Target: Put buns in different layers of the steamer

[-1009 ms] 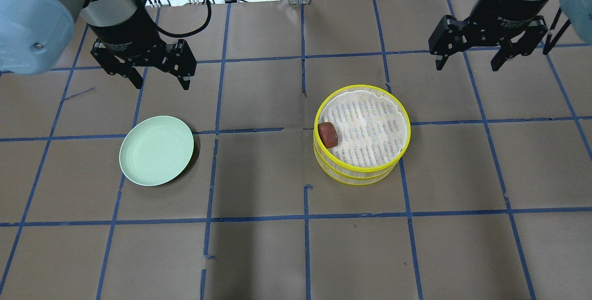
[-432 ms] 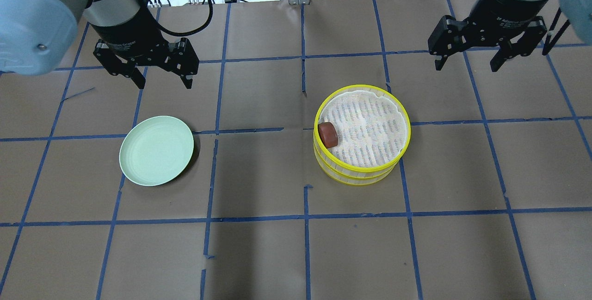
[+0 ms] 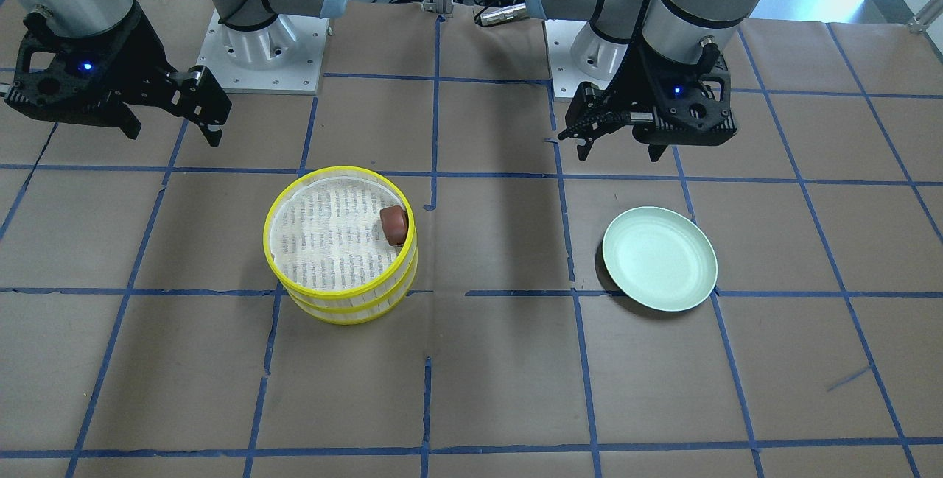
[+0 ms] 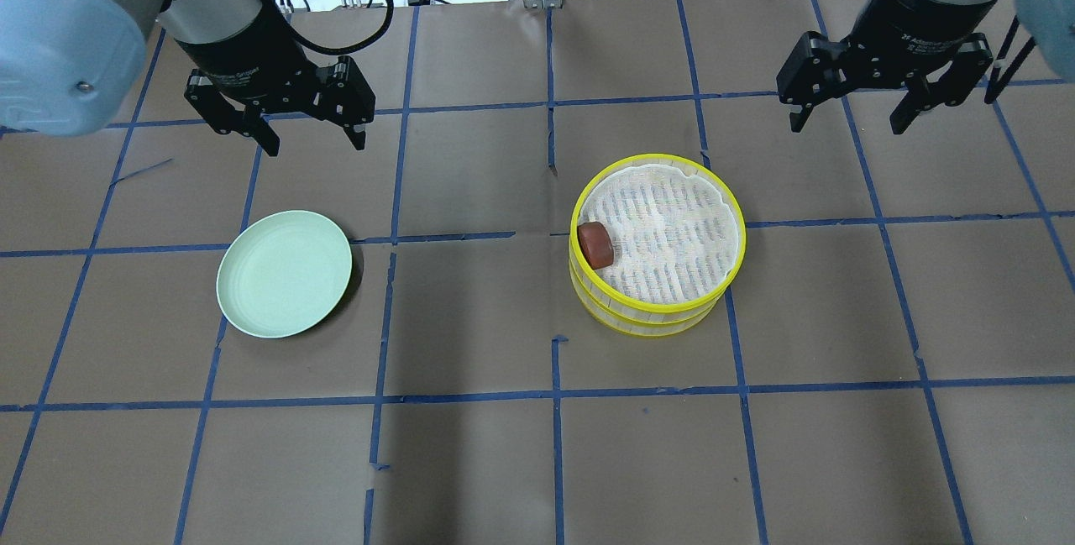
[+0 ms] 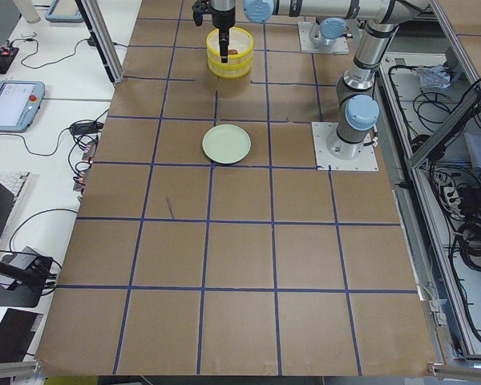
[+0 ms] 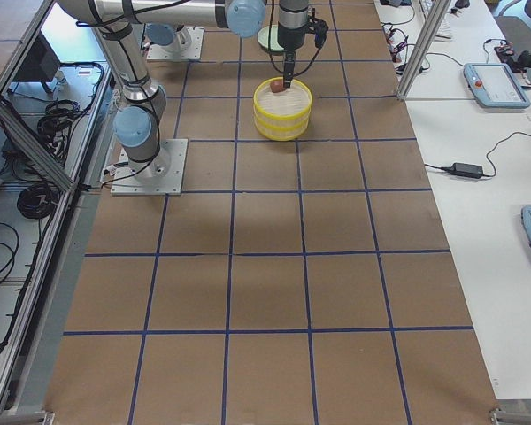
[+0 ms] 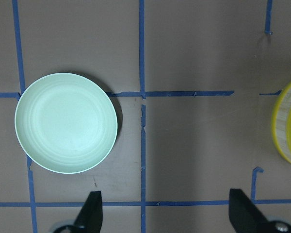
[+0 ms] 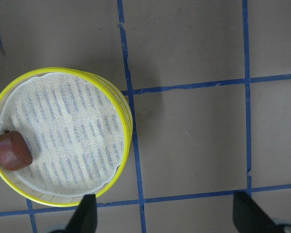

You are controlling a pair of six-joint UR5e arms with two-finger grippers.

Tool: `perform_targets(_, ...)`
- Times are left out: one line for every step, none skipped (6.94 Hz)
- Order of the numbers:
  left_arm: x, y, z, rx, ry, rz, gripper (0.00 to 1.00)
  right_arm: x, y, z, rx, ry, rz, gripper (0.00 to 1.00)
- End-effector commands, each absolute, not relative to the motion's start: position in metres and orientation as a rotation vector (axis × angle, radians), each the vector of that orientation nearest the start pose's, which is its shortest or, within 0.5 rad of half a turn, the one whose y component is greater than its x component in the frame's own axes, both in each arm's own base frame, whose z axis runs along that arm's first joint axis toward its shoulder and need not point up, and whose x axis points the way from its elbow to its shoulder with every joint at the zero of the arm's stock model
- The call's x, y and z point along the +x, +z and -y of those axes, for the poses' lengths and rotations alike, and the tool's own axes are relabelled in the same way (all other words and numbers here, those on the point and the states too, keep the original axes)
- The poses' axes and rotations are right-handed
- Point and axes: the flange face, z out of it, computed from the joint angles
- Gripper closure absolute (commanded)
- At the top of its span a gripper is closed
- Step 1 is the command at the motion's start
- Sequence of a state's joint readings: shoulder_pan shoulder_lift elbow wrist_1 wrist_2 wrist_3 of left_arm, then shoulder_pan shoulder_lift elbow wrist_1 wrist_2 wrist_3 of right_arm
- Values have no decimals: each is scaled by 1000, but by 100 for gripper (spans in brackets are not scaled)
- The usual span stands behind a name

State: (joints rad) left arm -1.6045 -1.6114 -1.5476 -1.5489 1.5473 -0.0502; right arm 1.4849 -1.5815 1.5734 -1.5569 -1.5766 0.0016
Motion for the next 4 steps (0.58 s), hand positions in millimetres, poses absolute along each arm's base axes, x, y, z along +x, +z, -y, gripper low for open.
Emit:
perform_targets(-153, 482, 506, -29, -18, -3168, 8, 91, 491, 496, 137, 8, -3143, 0)
perform_targets(-153, 482, 506, -36, -18, -3168, 8, 90, 490, 496, 138, 10, -3144, 0)
perform_targets(-153, 482, 506, -39, -18, -3168, 8, 90, 490, 496, 138, 10, -3144, 0)
perform_targets(-153, 481, 506, -43, -15, -3171, 8, 91, 490, 496, 135, 12, -3143, 0)
